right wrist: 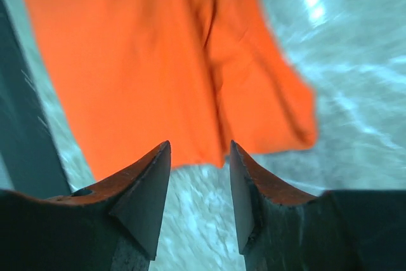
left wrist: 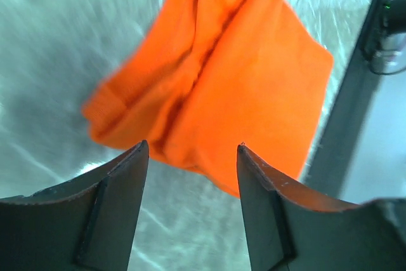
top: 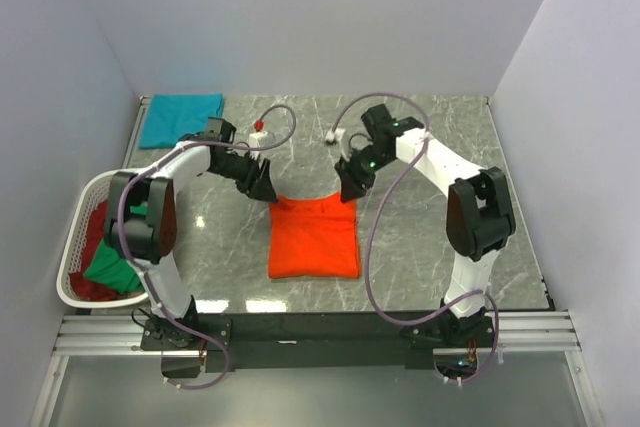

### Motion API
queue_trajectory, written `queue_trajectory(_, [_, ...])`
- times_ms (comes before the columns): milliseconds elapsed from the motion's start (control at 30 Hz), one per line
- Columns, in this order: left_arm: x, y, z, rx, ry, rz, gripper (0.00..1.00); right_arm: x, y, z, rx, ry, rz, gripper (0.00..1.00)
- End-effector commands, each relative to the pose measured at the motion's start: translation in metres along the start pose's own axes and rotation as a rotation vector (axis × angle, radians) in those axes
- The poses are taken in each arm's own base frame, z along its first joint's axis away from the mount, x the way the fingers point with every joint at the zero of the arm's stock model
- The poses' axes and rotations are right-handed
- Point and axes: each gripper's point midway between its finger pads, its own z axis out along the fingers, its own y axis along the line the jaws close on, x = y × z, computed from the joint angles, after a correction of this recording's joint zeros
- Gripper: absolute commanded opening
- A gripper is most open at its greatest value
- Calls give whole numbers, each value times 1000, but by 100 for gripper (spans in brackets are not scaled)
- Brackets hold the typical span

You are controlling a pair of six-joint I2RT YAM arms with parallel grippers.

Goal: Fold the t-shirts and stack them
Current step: Fold the tshirt

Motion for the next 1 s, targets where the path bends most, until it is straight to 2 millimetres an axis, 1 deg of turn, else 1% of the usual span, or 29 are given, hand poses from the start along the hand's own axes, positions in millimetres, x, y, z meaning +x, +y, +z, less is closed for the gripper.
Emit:
queue_trajectory(0, [-44, -16, -13, -3, -123, 300, 63, -53, 8, -30, -55, -198, 123, 48])
queue_trajectory(33, [-46, -19, -12, 2, -118, 330, 62, -60, 4, -22, -89, -220, 195, 45])
queue_trajectory(67, [-45, -26, -4, 23, -104, 403, 61, -69, -2, -21, -93, -240, 223, 44])
queue_trajectory(100, [-44, -30, 0, 33, -93, 441, 60, -73, -5, -18, -110, -253, 255, 42])
queue_trajectory(133, [-40, -33, 4, 37, -81, 478, 58, -76, -10, -7, -149, -258, 327, 40])
queue_trajectory(167, [-40, -34, 9, 37, -79, 565, 57, -83, -13, -6, -163, -274, 351, 36])
queue_trajectory(200, [-38, -42, 20, 50, -64, 628, 55, -86, -16, -2, -175, -283, 385, 33])
queue_trajectory(233, [-28, -42, 27, 49, -44, 662, 52, -92, -23, 6, -185, -303, 451, 31])
queue_trajectory(267, [-29, -39, 33, 38, -45, 760, 50, -94, -24, 11, -209, -312, 487, 27])
queue_trajectory(300, [-26, -44, 42, 50, -35, 804, 49, -96, -25, 15, -225, -318, 520, 25])
queue_trajectory(333, [-22, -43, 47, 51, -23, 822, 47, -98, -28, 24, -241, -318, 564, 24])
queue_trajectory(367, [-21, -40, 53, 39, -8, 842, 46, -101, -30, 28, -243, -318, 579, 23])
queue_trajectory(400, [-17, -42, 59, 52, 12, 844, 46, -102, -32, 32, -250, -317, 595, 23])
queue_trajectory(433, [-18, -39, 64, 60, 26, 848, 45, -100, -36, 40, -260, -308, 635, 23])
queue_trajectory(500, [-15, -37, 69, 61, 52, 846, 45, -99, -39, 50, -269, -294, 671, 22])
queue_trajectory(533, [-17, -35, 71, 60, 58, 856, 45, -95, -41, 58, -285, -277, 706, 19])
queue_trajectory(633, [-15, -31, 76, 58, 84, 892, 45, -87, -41, 70, -303, -246, 747, 17])
queue_trajectory(700, [-12, -29, 80, 66, 110, 895, 44, -84, -39, 76, -310, -235, 753, 15])
queue_trajectory(967, [-13, -28, 90, 77, 150, 889, 44, -81, -33, 82, -335, -217, 757, 12])
